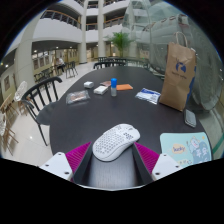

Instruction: Arrange mouse

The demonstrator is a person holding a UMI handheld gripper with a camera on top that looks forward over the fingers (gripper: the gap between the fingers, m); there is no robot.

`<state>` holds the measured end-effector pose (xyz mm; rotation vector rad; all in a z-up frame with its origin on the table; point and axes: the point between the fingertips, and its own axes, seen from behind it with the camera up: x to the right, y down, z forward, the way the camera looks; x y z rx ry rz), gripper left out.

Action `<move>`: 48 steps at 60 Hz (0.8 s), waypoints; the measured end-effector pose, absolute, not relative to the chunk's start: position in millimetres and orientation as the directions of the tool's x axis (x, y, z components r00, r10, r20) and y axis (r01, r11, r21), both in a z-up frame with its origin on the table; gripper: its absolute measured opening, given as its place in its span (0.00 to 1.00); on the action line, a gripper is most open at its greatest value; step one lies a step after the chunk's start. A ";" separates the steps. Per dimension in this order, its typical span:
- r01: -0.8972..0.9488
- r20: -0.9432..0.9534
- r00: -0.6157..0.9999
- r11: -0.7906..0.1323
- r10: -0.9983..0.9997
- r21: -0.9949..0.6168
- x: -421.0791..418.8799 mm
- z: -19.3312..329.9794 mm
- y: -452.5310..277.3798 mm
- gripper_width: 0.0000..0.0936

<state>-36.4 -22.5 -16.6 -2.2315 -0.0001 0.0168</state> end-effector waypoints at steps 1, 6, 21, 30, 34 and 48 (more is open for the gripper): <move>-0.004 -0.011 1.000 -0.614 0.007 -0.789 -37.3 -16.7 -17.2 0.92; -0.008 -0.004 1.000 -0.617 -0.008 -0.787 -38.8 -17.4 7.9 0.92; -0.042 -0.024 0.999 -0.676 -0.036 -0.736 -46.0 -18.0 37.8 0.91; -0.119 -0.086 0.993 -0.662 -0.082 -0.740 -47.7 -15.2 56.1 0.91; -0.109 -0.067 0.994 -0.651 -0.090 -0.751 -45.4 -15.8 69.8 0.90; -0.066 -0.012 0.996 -0.628 -0.090 -0.775 -46.0 -18.8 97.9 0.52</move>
